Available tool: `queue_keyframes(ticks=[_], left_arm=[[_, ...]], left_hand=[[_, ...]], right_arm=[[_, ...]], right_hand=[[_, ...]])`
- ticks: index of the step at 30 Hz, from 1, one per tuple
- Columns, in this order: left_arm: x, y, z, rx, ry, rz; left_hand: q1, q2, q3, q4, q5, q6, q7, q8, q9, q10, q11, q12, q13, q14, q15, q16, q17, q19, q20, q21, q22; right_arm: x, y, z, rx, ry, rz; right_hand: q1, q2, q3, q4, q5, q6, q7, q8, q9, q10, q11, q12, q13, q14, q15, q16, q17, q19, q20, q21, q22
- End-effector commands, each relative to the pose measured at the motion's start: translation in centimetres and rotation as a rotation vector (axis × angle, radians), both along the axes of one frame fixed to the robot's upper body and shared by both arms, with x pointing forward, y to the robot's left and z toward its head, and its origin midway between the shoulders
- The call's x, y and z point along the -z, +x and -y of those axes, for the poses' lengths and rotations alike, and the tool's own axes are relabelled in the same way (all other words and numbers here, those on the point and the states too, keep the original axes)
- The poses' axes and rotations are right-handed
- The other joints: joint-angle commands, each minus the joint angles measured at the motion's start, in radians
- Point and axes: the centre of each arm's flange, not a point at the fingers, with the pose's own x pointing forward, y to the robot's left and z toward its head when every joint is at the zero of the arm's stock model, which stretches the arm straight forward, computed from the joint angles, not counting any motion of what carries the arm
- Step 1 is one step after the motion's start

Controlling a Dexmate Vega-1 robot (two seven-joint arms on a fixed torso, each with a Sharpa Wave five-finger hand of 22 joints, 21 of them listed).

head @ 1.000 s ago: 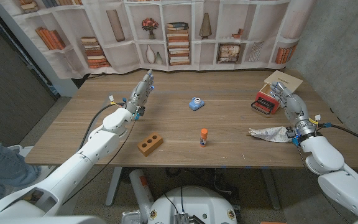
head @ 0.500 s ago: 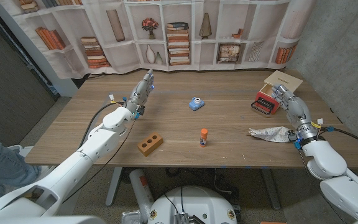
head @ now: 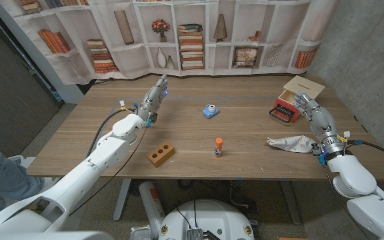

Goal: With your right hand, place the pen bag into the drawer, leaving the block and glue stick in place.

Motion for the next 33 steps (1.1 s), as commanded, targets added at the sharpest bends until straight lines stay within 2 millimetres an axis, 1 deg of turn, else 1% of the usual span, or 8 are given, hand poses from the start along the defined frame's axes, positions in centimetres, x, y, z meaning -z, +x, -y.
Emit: queue_keyframes(ticks=[1, 14, 26, 28, 33], left_arm=[[0.0, 0.3, 0.3, 0.007, 0.005, 0.0], [-0.2, 0.4, 0.2, 0.007, 0.015, 0.0], [-0.3, 0.5, 0.7, 0.017, 0.025, 0.002], [-0.4, 0.3, 0.7, 0.011, 0.025, 0.006], [-0.5, 0.1, 0.5, 0.005, 0.023, 0.01]], left_hand=[[0.006, 0.007, -0.003, -0.002, -0.003, 0.008, -0.001, 0.005, 0.004, 0.004, 0.001, 0.005, 0.004, -0.006, 0.0, 0.001, 0.002, -0.059, -0.022, -0.001, 0.005], [0.008, 0.009, -0.005, -0.003, -0.003, 0.008, -0.001, 0.005, 0.004, 0.003, 0.004, 0.004, 0.004, -0.007, 0.0, 0.001, 0.002, -0.059, -0.021, -0.001, 0.005], [0.011, 0.011, -0.006, -0.004, -0.004, 0.009, -0.001, 0.005, 0.004, 0.005, 0.001, 0.005, 0.004, -0.006, -0.001, 0.001, 0.002, -0.061, -0.02, -0.001, 0.005], [0.012, 0.012, -0.006, -0.004, -0.004, 0.01, 0.001, 0.005, 0.004, 0.005, 0.003, 0.005, 0.004, -0.004, 0.0, 0.002, 0.002, -0.057, -0.03, 0.0, 0.005], [0.013, 0.013, -0.007, -0.005, -0.004, 0.009, 0.001, 0.005, 0.004, 0.006, 0.005, 0.005, 0.004, -0.004, 0.005, 0.002, 0.002, -0.057, -0.033, 0.0, 0.005]], right_arm=[[0.6, -1.1, 0.2, 0.045, -0.014, 0.001], [1.1, -1.3, -0.2, 0.073, -0.039, -0.003], [1.5, -2.0, -0.1, 0.112, -0.059, 0.012], [1.7, -2.2, -0.1, 0.124, -0.061, 0.01], [1.8, -2.5, 0.1, 0.143, -0.072, 0.008]], right_hand=[[0.012, 0.004, 0.002, -0.005, 0.009, 0.01, 0.002, -0.001, 0.006, 0.007, -0.003, 0.0, 0.006, 0.009, -0.001, 0.0, 0.005, 0.007, -0.032, -0.001, 0.005], [0.016, 0.006, 0.003, -0.008, 0.01, 0.017, -0.004, 0.001, 0.006, 0.011, -0.007, 0.001, 0.006, 0.013, -0.006, 0.001, 0.005, 0.009, -0.034, -0.002, 0.005], [0.018, 0.005, 0.003, -0.011, 0.011, 0.023, -0.003, 0.002, 0.006, 0.012, -0.009, 0.0, 0.006, 0.014, -0.009, 0.0, 0.005, 0.01, -0.035, -0.002, 0.005], [0.019, 0.005, 0.004, -0.011, 0.011, 0.024, -0.003, 0.002, 0.006, 0.013, -0.01, 0.0, 0.006, 0.014, -0.009, 0.0, 0.004, 0.01, -0.034, -0.002, 0.005], [0.021, 0.005, 0.004, -0.013, 0.012, 0.026, -0.003, 0.003, 0.006, 0.014, -0.014, 0.0, 0.006, 0.015, -0.011, 0.0, 0.004, 0.011, -0.034, -0.002, 0.004]])
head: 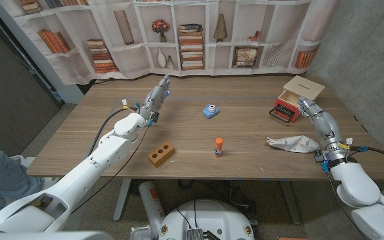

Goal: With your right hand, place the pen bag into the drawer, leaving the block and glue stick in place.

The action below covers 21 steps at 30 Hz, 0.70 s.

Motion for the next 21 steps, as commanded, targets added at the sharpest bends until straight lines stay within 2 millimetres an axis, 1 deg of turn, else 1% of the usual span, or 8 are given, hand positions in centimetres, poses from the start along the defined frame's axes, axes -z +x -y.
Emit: queue_keyframes(ticks=[1, 14, 21], left_arm=[[-0.25, -0.29, -0.01, -0.007, 0.003, 0.008], [-0.31, -0.41, 0.0, -0.005, -0.005, 0.014], [-0.15, -0.34, 0.3, 0.001, -0.003, 0.01]], left_hand=[[0.005, 0.005, -0.005, -0.002, 0.0, 0.004, -0.004, 0.005, 0.004, 0.002, 0.001, 0.005, 0.004, -0.004, 0.005, 0.002, 0.002, -0.056, -0.033, 0.001, 0.005], [0.007, 0.007, -0.006, -0.003, -0.001, 0.002, -0.005, 0.004, 0.004, 0.002, 0.002, 0.005, 0.004, -0.003, 0.003, 0.002, 0.002, -0.061, -0.028, -0.001, 0.005], [0.008, 0.007, -0.007, -0.003, -0.001, 0.002, -0.004, 0.004, 0.004, 0.002, 0.001, 0.005, 0.004, -0.004, 0.001, 0.002, 0.002, -0.063, -0.026, -0.002, 0.005]], right_arm=[[0.51, -0.74, 0.22, 0.044, -0.021, 0.004], [0.65, -0.66, 0.27, 0.068, -0.056, 0.005], [0.96, -1.04, 0.53, 0.09, -0.07, 0.006]], right_hand=[[0.012, 0.001, 0.004, -0.008, 0.004, 0.01, -0.003, 0.003, 0.006, 0.007, -0.007, 0.0, 0.006, 0.01, -0.007, 0.0, 0.004, 0.012, -0.033, -0.002, 0.004], [0.018, -0.001, 0.004, -0.013, 0.006, 0.017, -0.01, 0.004, 0.006, 0.011, -0.009, 0.0, 0.006, 0.019, -0.012, 0.002, 0.004, 0.018, -0.034, -0.001, 0.004], [0.022, -0.004, 0.004, -0.018, 0.008, 0.022, -0.014, 0.005, 0.006, 0.015, -0.015, 0.001, 0.006, 0.024, -0.013, 0.003, 0.004, 0.021, -0.034, -0.001, 0.004]])
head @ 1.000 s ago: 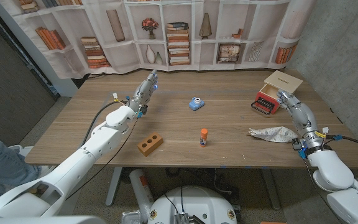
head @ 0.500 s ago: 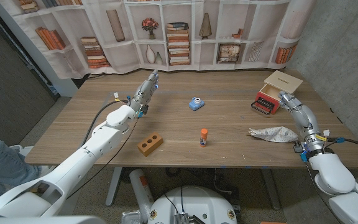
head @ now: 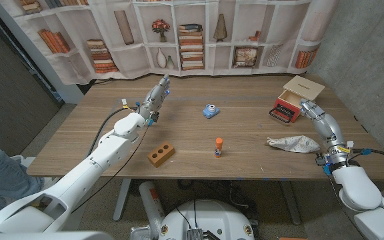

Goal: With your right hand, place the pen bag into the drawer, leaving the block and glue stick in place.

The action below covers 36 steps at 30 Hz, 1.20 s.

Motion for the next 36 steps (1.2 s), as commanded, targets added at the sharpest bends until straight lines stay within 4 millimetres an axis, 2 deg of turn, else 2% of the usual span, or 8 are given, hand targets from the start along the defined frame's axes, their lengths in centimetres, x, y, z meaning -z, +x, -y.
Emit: queue_keyframes(ticks=[1, 36], left_arm=[[0.1, 0.0, 0.3, 0.005, -0.001, 0.001], [0.7, -0.1, 1.1, 0.008, 0.011, -0.007]], left_hand=[[0.008, 0.007, -0.003, 0.001, -0.001, 0.002, -0.005, 0.004, 0.004, 0.0, 0.0, 0.004, 0.005, -0.003, 0.002, 0.002, 0.002, -0.063, -0.026, -0.002, 0.005], [0.011, 0.011, -0.008, 0.0, -0.003, 0.002, -0.005, 0.004, 0.004, 0.0, -0.001, 0.004, 0.005, -0.005, 0.001, 0.001, 0.002, -0.066, -0.025, -0.002, 0.005]], right_arm=[[0.5, -0.4, 0.4, 0.032, -0.028, 0.0], [0.7, -1.9, 0.8, 0.171, -0.157, -0.044]], right_hand=[[0.01, 0.0, 0.001, -0.009, 0.008, 0.012, -0.003, 0.005, 0.006, 0.008, -0.008, 0.001, 0.006, 0.01, -0.007, 0.003, 0.004, 0.012, -0.036, -0.001, 0.004], [0.026, -0.009, 0.003, -0.024, 0.015, 0.019, -0.012, 0.003, 0.006, 0.019, -0.02, 0.001, 0.006, 0.023, -0.015, 0.003, 0.004, 0.019, -0.036, -0.002, 0.003]])
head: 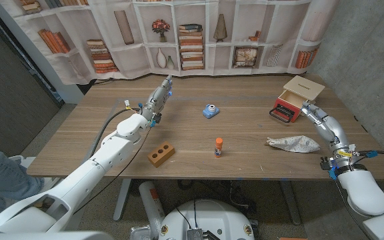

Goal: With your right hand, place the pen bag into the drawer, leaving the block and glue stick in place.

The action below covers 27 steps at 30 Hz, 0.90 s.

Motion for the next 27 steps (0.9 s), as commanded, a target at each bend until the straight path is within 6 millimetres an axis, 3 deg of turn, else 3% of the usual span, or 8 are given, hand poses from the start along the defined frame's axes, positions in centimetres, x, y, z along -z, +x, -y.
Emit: queue_keyframes(ticks=[1, 27], left_arm=[[0.14, -0.19, 0.13, 0.0, 0.006, -0.002], [-0.13, 0.46, -0.56, 0.008, 0.011, -0.007]], left_hand=[[0.006, 0.005, -0.003, -0.001, -0.003, 0.002, -0.005, 0.004, 0.004, 0.0, -0.003, 0.004, 0.005, -0.005, 0.001, 0.001, 0.002, -0.067, -0.024, -0.002, 0.005], [0.009, 0.008, -0.008, -0.001, -0.004, 0.003, -0.005, 0.004, 0.004, -0.001, -0.002, 0.004, 0.005, -0.006, 0.001, 0.001, 0.003, -0.068, -0.022, -0.002, 0.005]], right_arm=[[0.21, -0.49, 0.18, 0.057, -0.044, -0.024], [0.26, -1.15, -0.55, 0.186, -0.134, -0.061]], right_hand=[[0.016, 0.003, 0.002, -0.007, 0.008, 0.006, -0.001, 0.003, 0.001, 0.003, -0.004, 0.001, 0.001, 0.009, -0.02, 0.003, 0.004, 0.008, -0.04, -0.002, 0.003], [0.042, 0.018, 0.018, -0.018, 0.01, 0.007, -0.007, 0.002, 0.001, 0.003, -0.01, -0.002, 0.001, 0.015, -0.024, 0.002, 0.003, 0.011, -0.04, -0.004, 0.003]])
